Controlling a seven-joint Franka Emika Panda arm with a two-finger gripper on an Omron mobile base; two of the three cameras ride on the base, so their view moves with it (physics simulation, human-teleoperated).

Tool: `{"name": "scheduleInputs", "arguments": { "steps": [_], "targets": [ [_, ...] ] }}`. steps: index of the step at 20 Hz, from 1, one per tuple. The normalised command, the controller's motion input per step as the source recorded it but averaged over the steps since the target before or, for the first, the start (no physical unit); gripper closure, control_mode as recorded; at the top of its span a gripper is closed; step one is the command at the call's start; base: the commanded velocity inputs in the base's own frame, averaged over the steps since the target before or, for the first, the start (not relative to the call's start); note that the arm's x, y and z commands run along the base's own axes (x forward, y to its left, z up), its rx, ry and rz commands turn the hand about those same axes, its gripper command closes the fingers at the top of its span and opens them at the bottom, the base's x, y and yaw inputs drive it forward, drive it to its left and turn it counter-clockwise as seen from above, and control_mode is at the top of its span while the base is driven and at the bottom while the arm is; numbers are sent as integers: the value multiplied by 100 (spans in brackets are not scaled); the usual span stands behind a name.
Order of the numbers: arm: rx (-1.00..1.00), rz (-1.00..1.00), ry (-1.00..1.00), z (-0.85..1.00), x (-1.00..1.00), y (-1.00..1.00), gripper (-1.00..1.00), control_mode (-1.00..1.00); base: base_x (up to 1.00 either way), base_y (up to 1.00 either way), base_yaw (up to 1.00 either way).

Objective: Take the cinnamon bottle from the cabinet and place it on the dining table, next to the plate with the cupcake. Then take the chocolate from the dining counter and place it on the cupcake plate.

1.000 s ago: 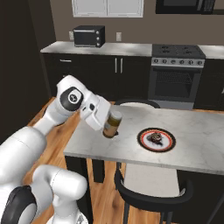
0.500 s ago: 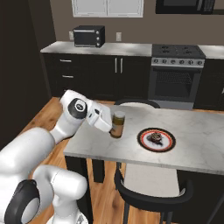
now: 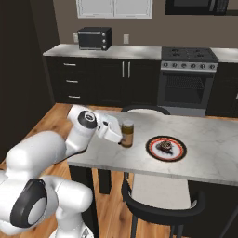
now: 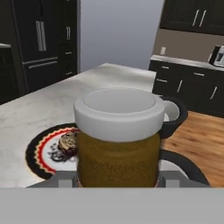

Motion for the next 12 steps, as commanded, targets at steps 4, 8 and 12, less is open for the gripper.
{"name": "scheduleInputs", "arguments": {
  "steps": [4,8,12],
  "targets": [
    [-3,0,-4,-20,23,0,100,-100,0,0,0],
    [0,0,-9,-24,11,0,100,-100,0,0,0],
    [0,0,-10,-18,9,0,100,-100,0,0,0]
  ]
}}
